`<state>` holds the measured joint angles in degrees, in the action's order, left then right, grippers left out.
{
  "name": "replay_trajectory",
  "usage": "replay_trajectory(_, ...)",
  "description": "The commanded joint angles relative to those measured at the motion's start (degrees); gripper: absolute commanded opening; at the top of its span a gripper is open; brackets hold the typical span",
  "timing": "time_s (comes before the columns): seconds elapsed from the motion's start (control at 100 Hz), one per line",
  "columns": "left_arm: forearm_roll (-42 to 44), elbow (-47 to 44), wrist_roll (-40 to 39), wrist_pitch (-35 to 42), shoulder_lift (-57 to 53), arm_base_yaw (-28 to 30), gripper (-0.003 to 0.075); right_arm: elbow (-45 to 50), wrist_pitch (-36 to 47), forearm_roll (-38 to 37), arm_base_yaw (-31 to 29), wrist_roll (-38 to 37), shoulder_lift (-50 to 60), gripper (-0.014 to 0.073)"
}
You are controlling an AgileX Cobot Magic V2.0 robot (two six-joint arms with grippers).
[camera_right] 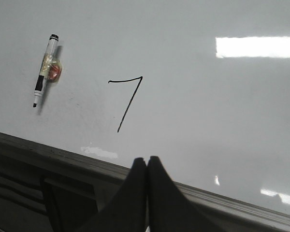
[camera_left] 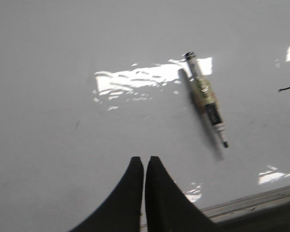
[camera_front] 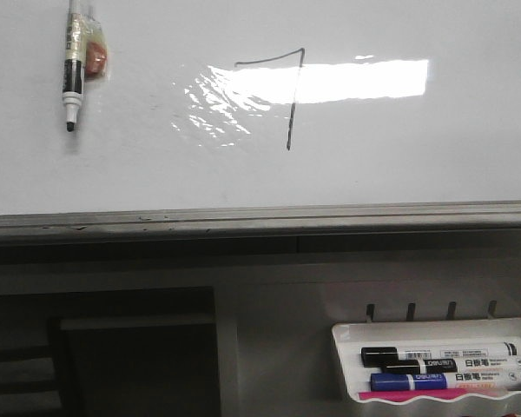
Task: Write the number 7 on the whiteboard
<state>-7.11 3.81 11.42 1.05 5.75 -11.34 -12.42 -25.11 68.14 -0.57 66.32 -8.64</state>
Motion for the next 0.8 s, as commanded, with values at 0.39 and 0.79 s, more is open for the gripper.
replay_trajectory(0.39,4.38,-5.81,-5.83,3.63,-6.43,11.1,-0.002,-1.29,1.95,1.98,-0.31,0.44,-0.44,-0.0064)
replay_trajectory(0.79,0.75,-5.82,-5.86,1.01,-7.78,13.68,-0.002,-1.29,1.67,1.98,-0.31,0.44,-0.44,-0.0064)
